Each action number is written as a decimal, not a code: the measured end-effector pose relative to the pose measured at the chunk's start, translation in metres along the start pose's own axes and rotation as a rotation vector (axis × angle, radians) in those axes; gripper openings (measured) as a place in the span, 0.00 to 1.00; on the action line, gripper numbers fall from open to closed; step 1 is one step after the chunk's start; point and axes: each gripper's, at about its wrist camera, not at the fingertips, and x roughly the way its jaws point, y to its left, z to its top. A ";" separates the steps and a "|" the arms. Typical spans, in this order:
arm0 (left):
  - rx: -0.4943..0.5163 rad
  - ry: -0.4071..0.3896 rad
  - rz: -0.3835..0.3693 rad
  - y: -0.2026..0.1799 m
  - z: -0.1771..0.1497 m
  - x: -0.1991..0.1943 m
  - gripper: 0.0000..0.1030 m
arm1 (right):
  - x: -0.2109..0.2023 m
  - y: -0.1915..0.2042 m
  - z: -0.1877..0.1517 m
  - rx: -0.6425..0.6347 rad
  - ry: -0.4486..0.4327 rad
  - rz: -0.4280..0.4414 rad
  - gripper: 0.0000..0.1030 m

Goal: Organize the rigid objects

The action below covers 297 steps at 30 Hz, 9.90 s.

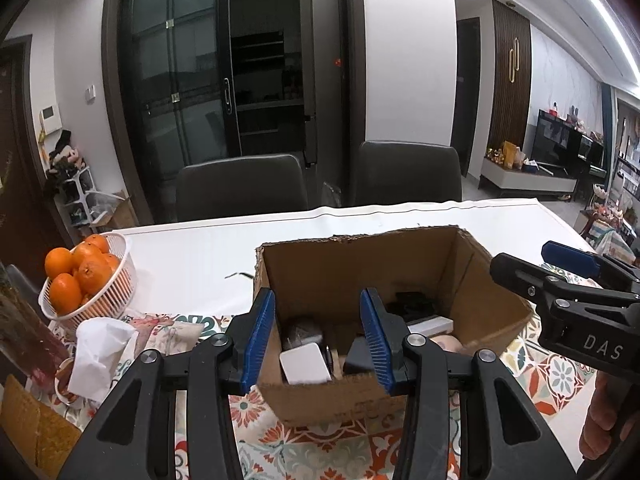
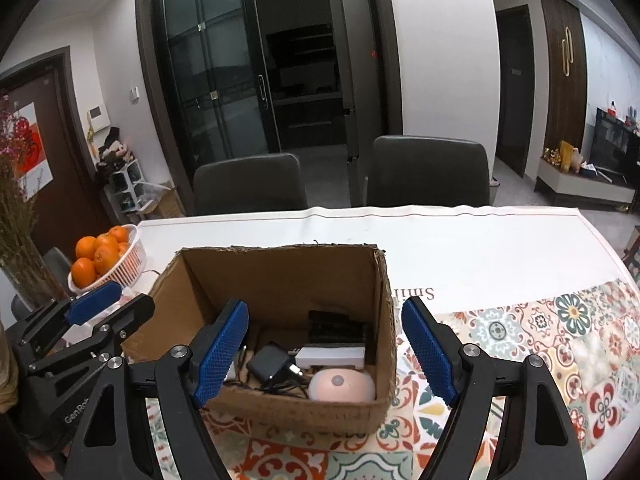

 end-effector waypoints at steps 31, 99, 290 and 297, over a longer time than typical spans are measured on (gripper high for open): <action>0.033 -0.006 -0.012 -0.017 -0.082 -0.077 0.46 | -0.077 -0.003 -0.078 0.021 -0.019 -0.003 0.78; 0.413 0.158 -0.392 -0.102 -0.214 -0.044 0.62 | -0.013 0.004 -0.179 -0.355 0.170 0.267 0.77; -0.041 -0.035 0.031 0.000 -0.037 -0.099 0.68 | -0.101 0.021 -0.037 -0.066 -0.081 -0.061 0.69; -0.039 -0.068 0.102 0.000 -0.060 -0.130 0.79 | -0.131 0.026 -0.057 -0.052 -0.130 -0.111 0.75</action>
